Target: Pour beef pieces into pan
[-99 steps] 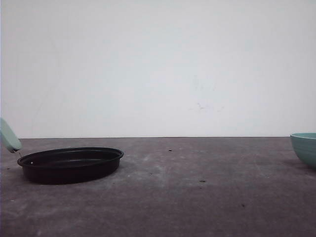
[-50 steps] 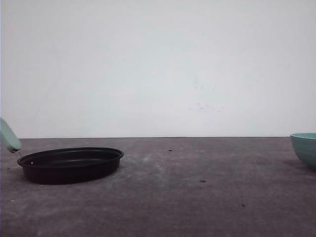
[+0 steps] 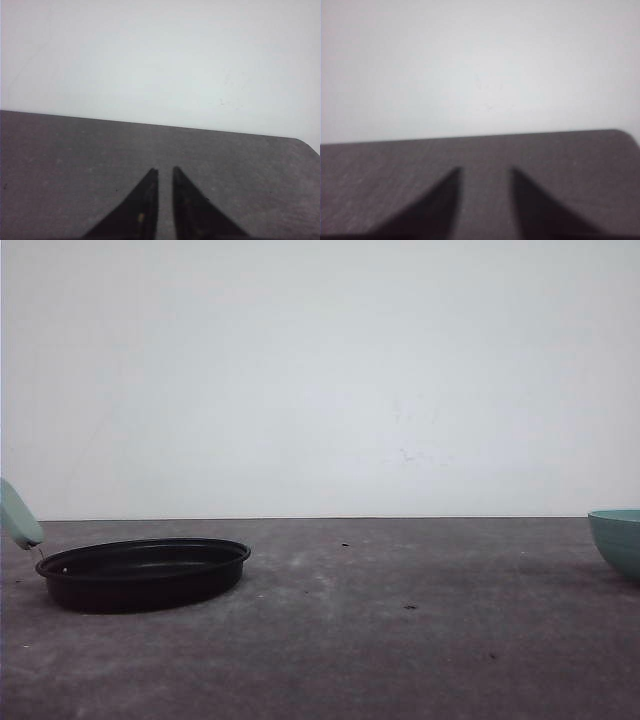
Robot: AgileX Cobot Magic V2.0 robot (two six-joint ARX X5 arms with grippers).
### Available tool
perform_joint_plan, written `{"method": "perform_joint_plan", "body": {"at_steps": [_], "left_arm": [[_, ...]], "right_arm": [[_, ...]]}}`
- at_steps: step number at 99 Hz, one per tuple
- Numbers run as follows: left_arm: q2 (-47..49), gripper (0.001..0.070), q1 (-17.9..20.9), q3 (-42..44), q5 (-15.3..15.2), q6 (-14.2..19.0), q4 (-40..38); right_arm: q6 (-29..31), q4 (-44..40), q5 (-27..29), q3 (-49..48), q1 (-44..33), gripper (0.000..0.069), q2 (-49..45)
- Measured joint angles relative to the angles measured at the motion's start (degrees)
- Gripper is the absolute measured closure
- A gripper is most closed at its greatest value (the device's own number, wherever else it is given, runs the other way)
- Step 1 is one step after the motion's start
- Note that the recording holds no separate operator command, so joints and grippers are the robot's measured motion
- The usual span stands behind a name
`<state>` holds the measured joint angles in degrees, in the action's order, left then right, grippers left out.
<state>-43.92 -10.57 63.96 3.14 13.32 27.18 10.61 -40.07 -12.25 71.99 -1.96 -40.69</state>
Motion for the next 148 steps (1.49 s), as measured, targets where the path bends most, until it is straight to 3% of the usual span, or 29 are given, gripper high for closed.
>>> {"method": "perform_joint_plan", "body": {"at_steps": [8, 17, 29, 63, 82, 90, 110, 129, 148], "left_arm": [[0.1, 0.0420, 0.0, 0.0, 0.0, 1.2, 0.4], [-0.1, 0.0177, 0.0, 0.0, -0.4, 2.6, 1.6], [-1.0, 0.0094, -0.1, 0.0, -2.9, 3.5, 3.8], [-13.8, 0.0079, 1.9, 0.0, -1.4, 5.2, 11.1], [-25.0, 0.0079, 4.4, 0.0, 6.0, 8.5, 12.5], [-29.3, 0.0079, 5.2, 0.0, 7.7, 10.7, 12.6], [-35.2, 0.0085, 5.2, -0.7, 7.2, 12.3, 13.8], [-38.1, 0.0221, 5.5, -5.2, 5.9, 12.9, 10.8], [-38.2, 0.0241, 6.1, -10.8, 2.7, 14.9, 5.2]], "right_arm": [[0.0, -1.4, 0.0, 0.0, 0.0, 0.0206, -1.1], [-0.1, -3.6, 0.2, 0.0, 0.0, 0.0160, -2.2], [-0.3, -6.0, 1.2, 0.0, 0.0, 0.0148, -3.3], [-1.7, -14.4, 1.9, 0.0, 0.0, 0.0146, -9.1], [-2.7, -19.7, 1.9, 0.0, 0.5, 0.0146, -11.1], [-3.1, -20.6, 1.9, 0.0, 0.6, 0.0146, -11.0], [-4.3, -22.1, 1.9, 0.0, 0.7, 0.0146, -9.3], [-4.8, -22.1, 1.9, 0.0, 0.7, 0.0146, -6.5], [-4.9, -22.1, 2.0, 0.0, 0.7, 0.0148, -4.7]]}}
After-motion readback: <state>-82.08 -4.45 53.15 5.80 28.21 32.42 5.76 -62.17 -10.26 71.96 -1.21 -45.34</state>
